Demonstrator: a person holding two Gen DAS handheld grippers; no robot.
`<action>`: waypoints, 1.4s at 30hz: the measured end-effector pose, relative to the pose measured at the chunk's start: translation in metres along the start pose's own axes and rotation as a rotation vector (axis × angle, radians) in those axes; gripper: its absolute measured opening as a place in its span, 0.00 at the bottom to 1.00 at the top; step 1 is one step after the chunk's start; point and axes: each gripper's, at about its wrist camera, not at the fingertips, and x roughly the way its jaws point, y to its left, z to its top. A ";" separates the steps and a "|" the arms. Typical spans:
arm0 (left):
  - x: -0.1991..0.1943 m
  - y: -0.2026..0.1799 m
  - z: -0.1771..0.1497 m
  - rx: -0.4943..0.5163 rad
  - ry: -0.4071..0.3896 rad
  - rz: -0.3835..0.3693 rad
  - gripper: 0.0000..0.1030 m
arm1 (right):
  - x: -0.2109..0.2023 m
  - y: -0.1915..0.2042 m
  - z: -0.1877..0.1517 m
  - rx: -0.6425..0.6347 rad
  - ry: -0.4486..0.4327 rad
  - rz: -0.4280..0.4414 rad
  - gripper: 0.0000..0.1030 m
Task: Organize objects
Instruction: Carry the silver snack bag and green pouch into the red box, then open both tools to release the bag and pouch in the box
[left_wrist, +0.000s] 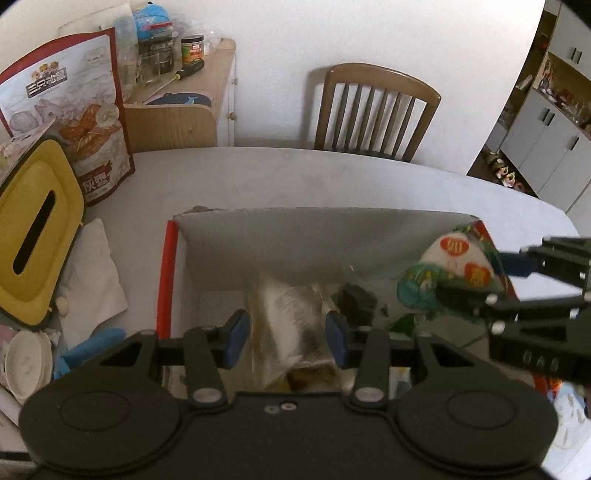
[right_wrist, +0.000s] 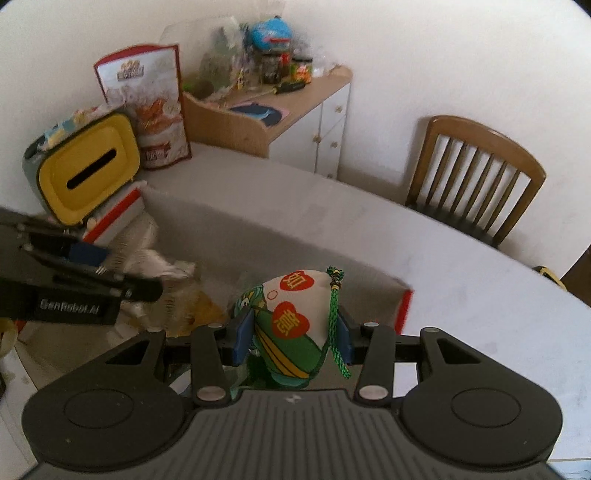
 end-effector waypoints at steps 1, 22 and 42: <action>0.002 0.000 0.001 0.004 -0.002 0.003 0.42 | 0.002 0.002 -0.001 -0.004 0.007 0.000 0.43; 0.015 0.001 -0.005 0.026 0.013 0.043 0.45 | 0.027 0.014 -0.016 -0.045 0.111 -0.005 0.56; -0.043 -0.026 -0.016 0.033 -0.050 -0.019 0.54 | -0.056 -0.007 -0.030 0.065 0.007 0.019 0.65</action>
